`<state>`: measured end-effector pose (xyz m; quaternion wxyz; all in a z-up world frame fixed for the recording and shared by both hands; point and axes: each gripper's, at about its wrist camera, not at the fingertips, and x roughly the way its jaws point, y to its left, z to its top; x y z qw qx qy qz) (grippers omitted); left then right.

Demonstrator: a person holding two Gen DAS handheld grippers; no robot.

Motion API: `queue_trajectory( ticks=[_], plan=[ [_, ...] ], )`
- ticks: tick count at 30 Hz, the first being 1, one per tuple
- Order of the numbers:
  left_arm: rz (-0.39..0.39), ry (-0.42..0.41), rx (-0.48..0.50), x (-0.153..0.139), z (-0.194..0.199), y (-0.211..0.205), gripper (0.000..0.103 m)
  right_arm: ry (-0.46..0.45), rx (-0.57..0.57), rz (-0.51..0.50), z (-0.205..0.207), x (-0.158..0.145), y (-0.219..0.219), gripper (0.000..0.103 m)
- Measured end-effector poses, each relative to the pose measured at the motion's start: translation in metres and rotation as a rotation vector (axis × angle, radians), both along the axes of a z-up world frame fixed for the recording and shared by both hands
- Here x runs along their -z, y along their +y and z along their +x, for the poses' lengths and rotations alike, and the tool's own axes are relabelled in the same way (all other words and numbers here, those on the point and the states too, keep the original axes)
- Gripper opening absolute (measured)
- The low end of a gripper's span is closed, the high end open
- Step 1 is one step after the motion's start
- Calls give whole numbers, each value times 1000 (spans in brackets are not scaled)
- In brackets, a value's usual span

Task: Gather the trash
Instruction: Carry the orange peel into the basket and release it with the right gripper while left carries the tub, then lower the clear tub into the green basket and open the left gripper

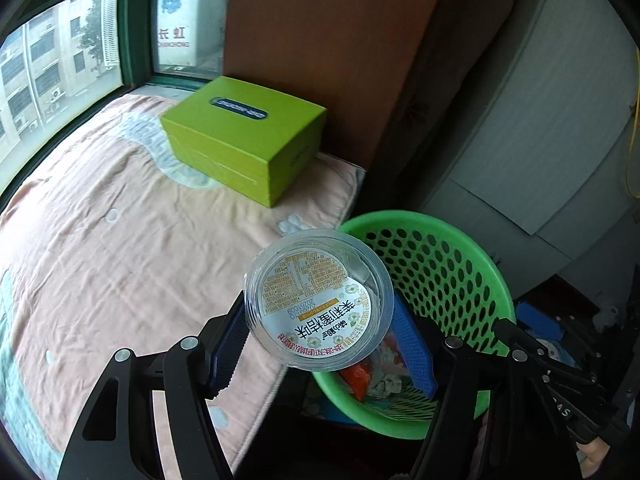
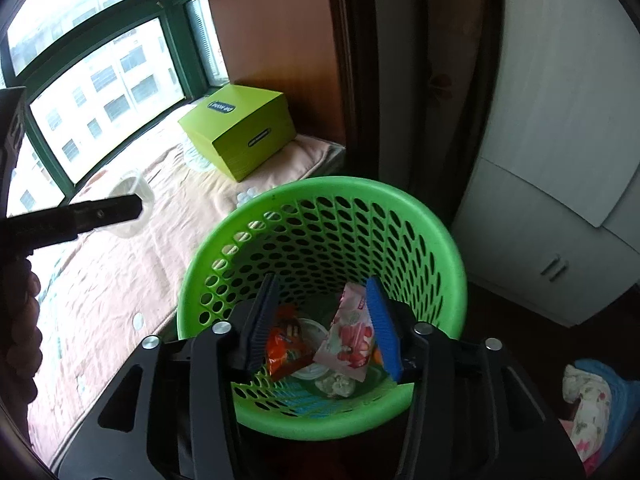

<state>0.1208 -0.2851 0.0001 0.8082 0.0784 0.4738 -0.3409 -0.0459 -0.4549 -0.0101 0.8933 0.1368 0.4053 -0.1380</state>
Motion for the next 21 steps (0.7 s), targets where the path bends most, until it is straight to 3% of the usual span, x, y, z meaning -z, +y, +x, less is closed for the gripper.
queue_trajectory(
  ticks=[4, 6, 9, 21],
  plan=[
    [11, 6, 23, 4, -7, -11, 66, -6, 14, -4, -6, -2, -3, 57],
    [13, 9, 35, 5, -11, -15, 66, -13, 21, -1, -8, -2, -5, 66],
    [12, 15, 51, 6, -14, -22, 67, -18, 28, -2, -11, -3, -7, 71],
    [16, 32, 79, 12, -21, -38, 67, -26, 59, -3, -23, -6, -12, 76]
  ],
)
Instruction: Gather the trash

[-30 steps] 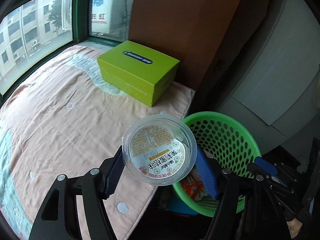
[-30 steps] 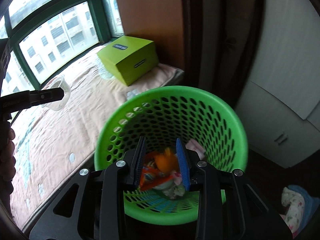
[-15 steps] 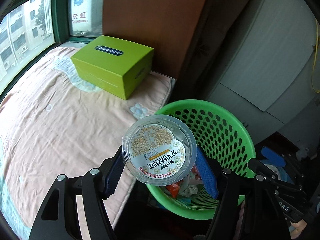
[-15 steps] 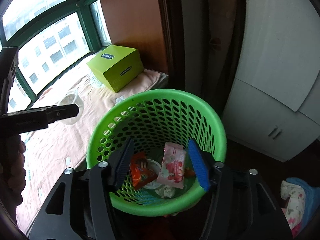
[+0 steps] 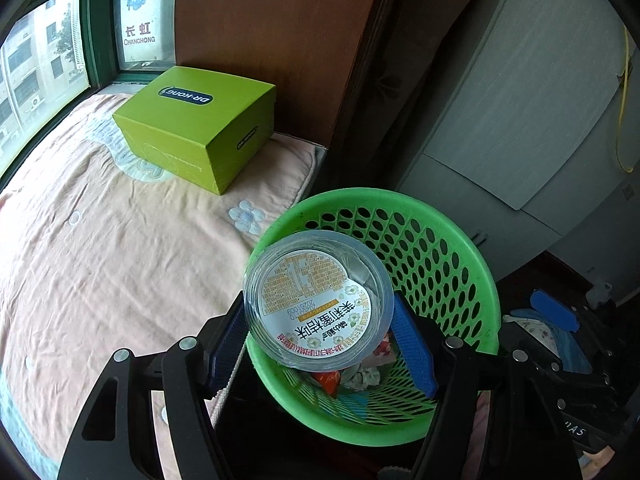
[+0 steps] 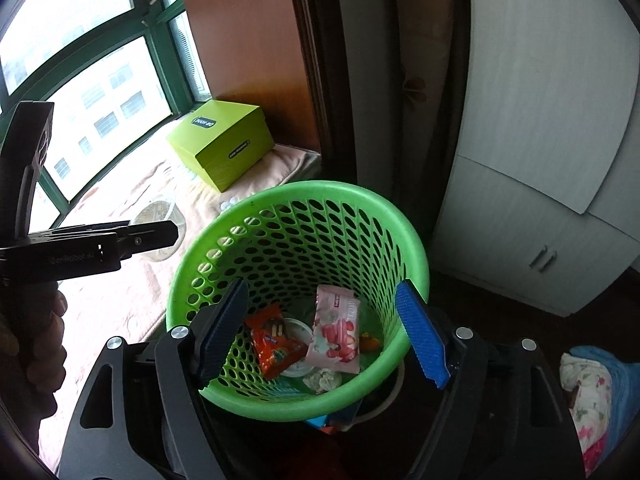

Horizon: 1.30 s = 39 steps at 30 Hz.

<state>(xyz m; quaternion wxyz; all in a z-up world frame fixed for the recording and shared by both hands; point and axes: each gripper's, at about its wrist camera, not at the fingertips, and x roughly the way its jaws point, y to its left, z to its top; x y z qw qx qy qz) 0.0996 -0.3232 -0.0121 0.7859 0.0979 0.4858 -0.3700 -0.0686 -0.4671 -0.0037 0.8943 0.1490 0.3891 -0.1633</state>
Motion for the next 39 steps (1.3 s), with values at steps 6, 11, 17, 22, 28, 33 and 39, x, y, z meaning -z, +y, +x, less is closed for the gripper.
queue_trajectory(
  ticks=[6, 11, 17, 22, 28, 33, 39],
  plan=[
    [-13, 10, 18, 2, -2, -5, 74, -4, 11, 2, -4, -1, -3, 78],
    [-23, 0, 25, 0, -5, -4, 81, -5, 8, 4, -4, 0, -1, 78],
    [-26, -18, -20, -3, -2, 13, 85, -10, -13, 10, 0, -3, 6, 80],
    [-17, -56, -78, -9, 1, 36, 89, -12, -49, 6, 7, -5, 19, 82],
    [9, -99, -174, -15, 9, 71, 93, -13, -102, 8, 18, -6, 36, 84],
    [25, -131, -257, -21, 12, 102, 94, -18, -151, 12, 30, -8, 54, 86],
    [41, -172, -345, -26, 13, 136, 94, -24, -198, 8, 43, -11, 77, 91]
  ],
)
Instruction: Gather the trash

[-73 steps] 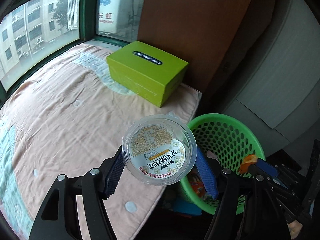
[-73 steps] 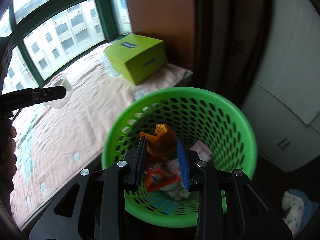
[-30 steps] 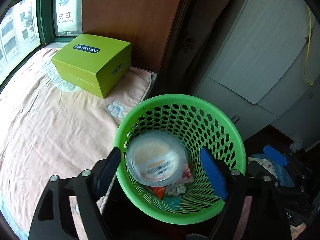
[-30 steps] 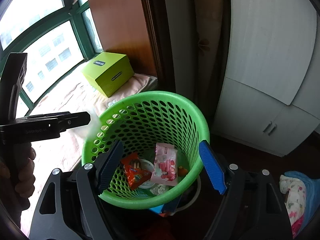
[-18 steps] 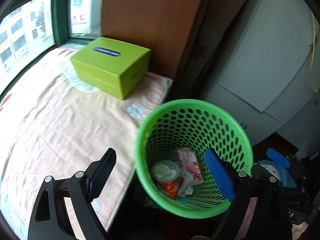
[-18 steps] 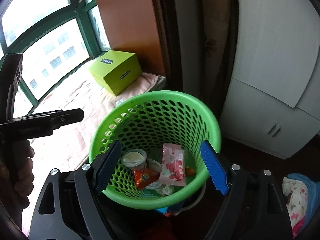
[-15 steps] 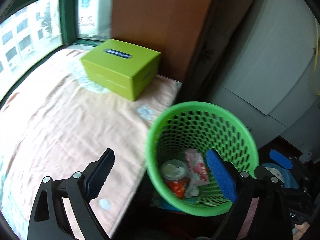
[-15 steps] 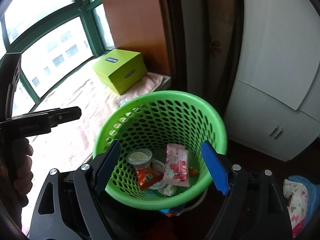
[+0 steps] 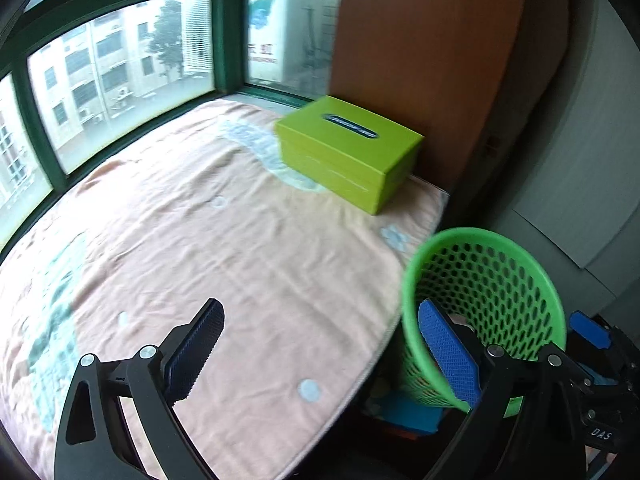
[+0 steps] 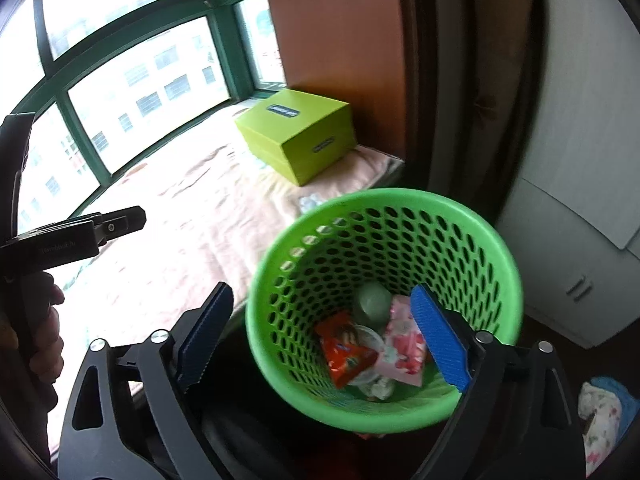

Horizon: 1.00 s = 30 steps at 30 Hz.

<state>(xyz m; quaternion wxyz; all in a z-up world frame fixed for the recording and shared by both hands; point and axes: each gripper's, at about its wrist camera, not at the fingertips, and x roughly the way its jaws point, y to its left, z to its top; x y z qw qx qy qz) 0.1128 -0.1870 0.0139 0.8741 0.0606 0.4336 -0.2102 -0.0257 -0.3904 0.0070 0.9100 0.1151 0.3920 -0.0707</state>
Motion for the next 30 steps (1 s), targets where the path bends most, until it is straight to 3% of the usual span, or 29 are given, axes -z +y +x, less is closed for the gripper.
queue_trajectory(
  ticks=[18, 30],
  plan=[
    [28, -75, -215, -11, -15, 81, 95, -18, -103, -14, 24, -3, 56, 93],
    [49, -134, -294, -13, -32, 102, 95, -18, -121, -21, 30, 5, 74, 93]
  ],
)
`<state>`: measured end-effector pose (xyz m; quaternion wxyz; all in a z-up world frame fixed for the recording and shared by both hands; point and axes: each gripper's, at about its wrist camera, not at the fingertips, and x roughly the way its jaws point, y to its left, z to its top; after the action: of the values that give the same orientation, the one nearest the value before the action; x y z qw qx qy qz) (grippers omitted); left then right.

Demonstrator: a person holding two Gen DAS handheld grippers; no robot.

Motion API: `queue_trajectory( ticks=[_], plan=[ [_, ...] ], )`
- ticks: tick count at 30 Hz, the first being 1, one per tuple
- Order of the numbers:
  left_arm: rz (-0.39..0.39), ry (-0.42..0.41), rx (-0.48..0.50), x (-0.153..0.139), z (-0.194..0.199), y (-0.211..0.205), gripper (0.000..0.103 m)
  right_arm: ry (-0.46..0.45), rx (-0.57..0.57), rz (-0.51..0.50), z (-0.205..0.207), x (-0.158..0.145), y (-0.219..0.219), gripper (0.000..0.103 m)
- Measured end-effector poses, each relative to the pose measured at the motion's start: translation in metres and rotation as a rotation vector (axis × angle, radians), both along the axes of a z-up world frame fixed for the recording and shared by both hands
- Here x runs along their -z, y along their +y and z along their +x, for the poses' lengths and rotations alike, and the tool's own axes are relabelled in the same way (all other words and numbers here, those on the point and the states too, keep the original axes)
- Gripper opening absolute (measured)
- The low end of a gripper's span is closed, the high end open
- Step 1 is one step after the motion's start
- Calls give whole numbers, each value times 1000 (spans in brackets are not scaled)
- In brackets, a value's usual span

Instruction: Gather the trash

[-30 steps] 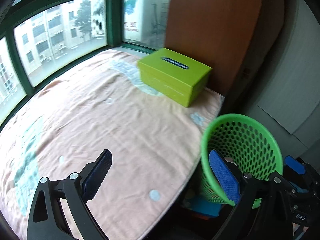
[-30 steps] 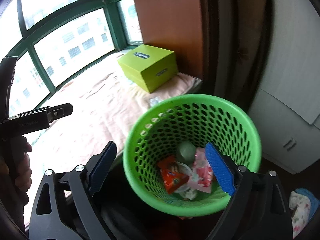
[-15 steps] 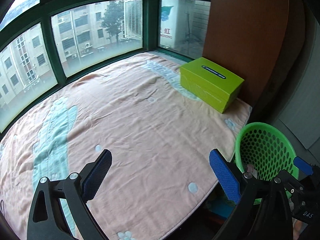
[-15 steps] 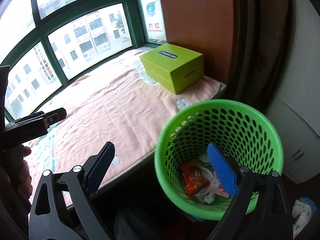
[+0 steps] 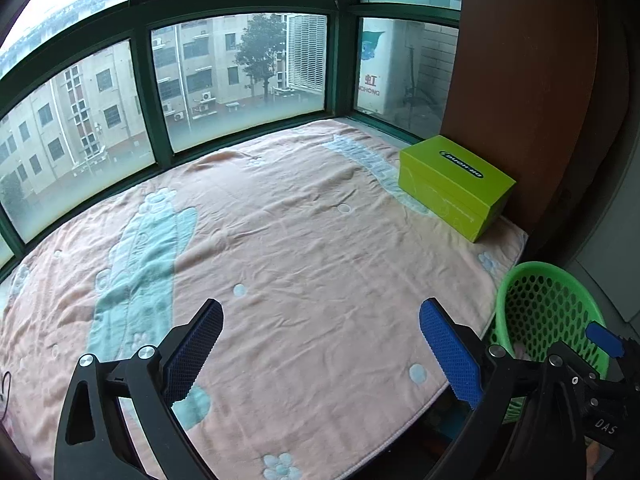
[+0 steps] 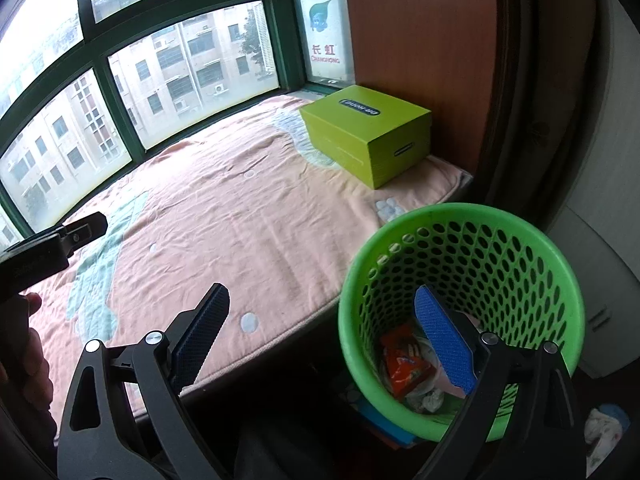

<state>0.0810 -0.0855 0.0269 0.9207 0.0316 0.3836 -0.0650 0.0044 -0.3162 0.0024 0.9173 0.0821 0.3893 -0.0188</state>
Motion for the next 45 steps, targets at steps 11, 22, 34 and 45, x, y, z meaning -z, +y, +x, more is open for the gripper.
queue_trajectory(
  ticks=[11, 22, 34, 45],
  plan=[
    [21, -38, -44, -3, -5, 10, 96, -48, -38, -34, 3, -4, 16, 95],
    [54, -84, -70, -9, -11, 10, 96, -74, -49, -38, 4, -6, 20, 95],
    [65, -135, -88, -15, -17, 7, 96, -98, -41, -36, 2, -8, 19, 97],
    [67, -137, -94, -15, -17, 7, 96, -97, -41, -36, 2, -8, 19, 97]
  ],
)
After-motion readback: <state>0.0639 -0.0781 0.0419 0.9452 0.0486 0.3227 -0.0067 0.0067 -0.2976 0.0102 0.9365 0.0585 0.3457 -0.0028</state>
